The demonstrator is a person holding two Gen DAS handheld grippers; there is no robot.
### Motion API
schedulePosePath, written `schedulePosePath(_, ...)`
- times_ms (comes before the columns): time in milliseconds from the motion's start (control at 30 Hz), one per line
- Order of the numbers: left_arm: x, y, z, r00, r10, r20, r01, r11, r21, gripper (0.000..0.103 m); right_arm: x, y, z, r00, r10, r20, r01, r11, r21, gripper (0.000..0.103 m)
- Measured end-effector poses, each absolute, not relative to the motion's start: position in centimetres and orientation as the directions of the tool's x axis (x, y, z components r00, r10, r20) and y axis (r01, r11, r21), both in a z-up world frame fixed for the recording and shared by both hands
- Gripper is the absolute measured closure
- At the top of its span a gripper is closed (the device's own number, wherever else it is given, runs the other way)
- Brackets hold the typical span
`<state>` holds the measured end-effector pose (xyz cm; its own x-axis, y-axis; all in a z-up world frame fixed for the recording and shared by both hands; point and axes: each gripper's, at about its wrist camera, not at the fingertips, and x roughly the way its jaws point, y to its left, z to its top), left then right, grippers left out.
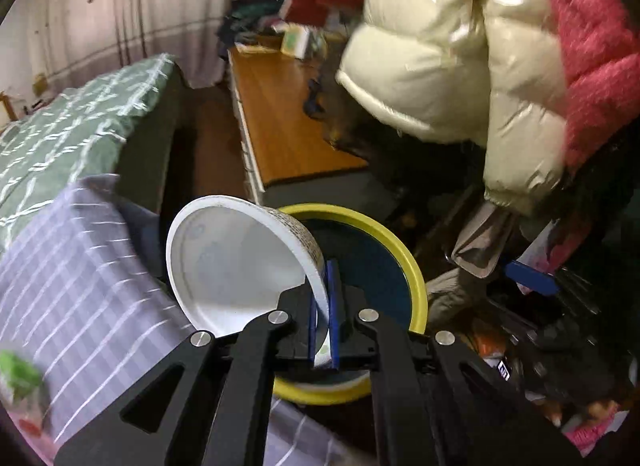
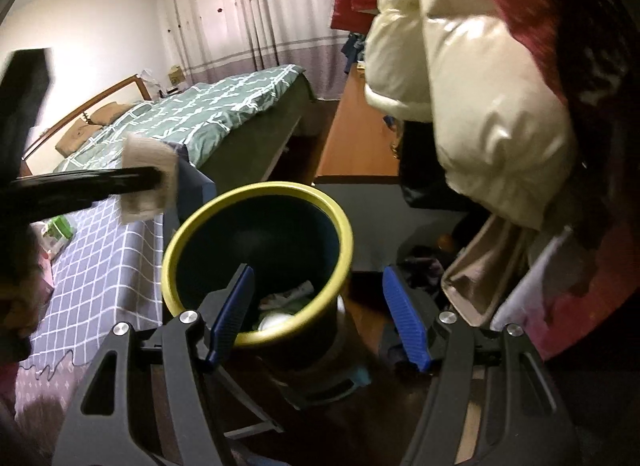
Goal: Collect trash
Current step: 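Lower the white lid into the yellow bin and open the left gripper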
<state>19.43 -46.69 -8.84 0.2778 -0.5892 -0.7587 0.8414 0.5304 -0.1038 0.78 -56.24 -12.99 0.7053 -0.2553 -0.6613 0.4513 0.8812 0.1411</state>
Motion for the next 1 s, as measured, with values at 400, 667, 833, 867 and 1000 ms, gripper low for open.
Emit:
schedulePosePath(400, 22.0, -52.0, -15.3, 0.136, -0.522, -0.842, 0.808, 0.55, -0.211, 0.097, -0.5, -56.8, -13.0, 0.7, -0.258, -0.666, 0.465, 0.873, 0.151, 0.039)
schedulePosePath(667, 21.7, -51.5, -14.5, 0.196, -0.55, -0.811, 0.818, 0.548, -0.174, 0.01, -1.0, -56.4, -12.9, 0.693, -0.254, -0.674, 0.468, 0.871, 0.153, 0.039)
schedulePosePath(833, 22.0, -51.2, -13.7, 0.193, -0.551, -0.812, 0.814, 0.552, -0.181, 0.01, -1.1, -56.3, -12.9, 0.693, -0.239, -0.68, 0.461, 0.872, 0.163, 0.039)
schedulePosePath(867, 21.9, -50.9, -13.5, 0.195, -0.552, -0.811, 0.813, 0.553, -0.182, 0.01, -1.2, -56.2, -12.8, 0.694, -0.238, -0.679, 0.459, 0.873, 0.163, 0.039)
schedulePosePath(1000, 21.3, -48.6, -11.5, 0.218, -0.577, -0.787, 0.809, 0.558, -0.184, 0.009, -1.5, -56.0, -12.5, 0.697, -0.237, -0.676, 0.453, 0.877, 0.16, 0.039)
